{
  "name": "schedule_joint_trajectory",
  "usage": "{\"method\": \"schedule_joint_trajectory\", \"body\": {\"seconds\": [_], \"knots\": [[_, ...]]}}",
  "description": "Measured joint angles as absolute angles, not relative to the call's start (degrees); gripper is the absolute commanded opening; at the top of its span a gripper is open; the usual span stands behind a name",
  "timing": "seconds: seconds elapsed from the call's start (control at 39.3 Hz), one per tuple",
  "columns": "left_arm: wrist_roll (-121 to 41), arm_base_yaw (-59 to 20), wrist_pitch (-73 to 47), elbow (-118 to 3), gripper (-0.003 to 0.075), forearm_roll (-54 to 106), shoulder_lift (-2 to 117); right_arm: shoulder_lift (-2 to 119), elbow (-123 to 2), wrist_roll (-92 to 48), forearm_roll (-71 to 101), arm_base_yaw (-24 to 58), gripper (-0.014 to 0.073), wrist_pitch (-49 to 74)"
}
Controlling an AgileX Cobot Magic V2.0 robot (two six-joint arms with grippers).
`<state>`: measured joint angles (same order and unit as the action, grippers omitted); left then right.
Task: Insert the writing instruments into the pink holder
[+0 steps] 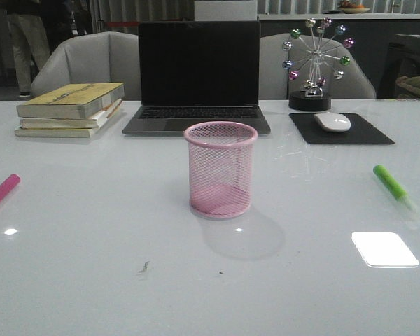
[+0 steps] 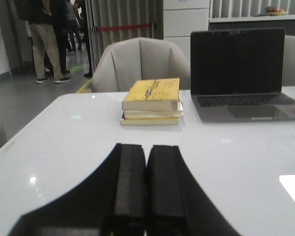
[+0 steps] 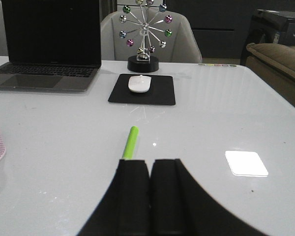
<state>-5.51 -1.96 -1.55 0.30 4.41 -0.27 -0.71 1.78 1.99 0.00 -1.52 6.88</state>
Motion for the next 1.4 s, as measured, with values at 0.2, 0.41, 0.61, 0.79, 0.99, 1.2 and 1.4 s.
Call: {"method": "schedule_joint_trajectory", "body": {"seconds": [0.2,0.41,0.61,0.79,0.99,1.2,1.4], "knots": [[-5.5,-2.0,8.7,0.3,0.0099,4.5,-0.3,-0.7,1.8,2.0,0.0,-1.5,0.0021,0.0],[-5.5,-2.0,12.0,-0.9,0.0099,4.5,-0.3,-0.7,0.7,2.0,0.0,-1.5,0.0021,-8.2],[-5.5,-2.0,11.6,-8.6,0.0099,4.5,-0.3,-0.7,-8.3,2.0,0.0,-1.5,0.0021,-2.4],[-5.5,-2.0,8.2,-16.0,0.0099,4.4,1.8,0.1,-15.5,2.0,0.0,-1.5,0.0021,5.0],[-5.5,-2.0,5.6,-24.2,0.0099,4.4,11.4,9.1,-22.9,2.0,0.0,-1.5,0.0021,6.9],[-5.5,-2.0,2.2,-31.1,0.0109,4.3,23.2,23.0,-30.1,2.0,0.0,-1.5,0.0021,7.8],[-5.5,-2.0,1.0,-32.6,0.0254,4.6,33.4,35.1,-32.4,2.0,0.0,-1.5,0.0044,8.1]]}}
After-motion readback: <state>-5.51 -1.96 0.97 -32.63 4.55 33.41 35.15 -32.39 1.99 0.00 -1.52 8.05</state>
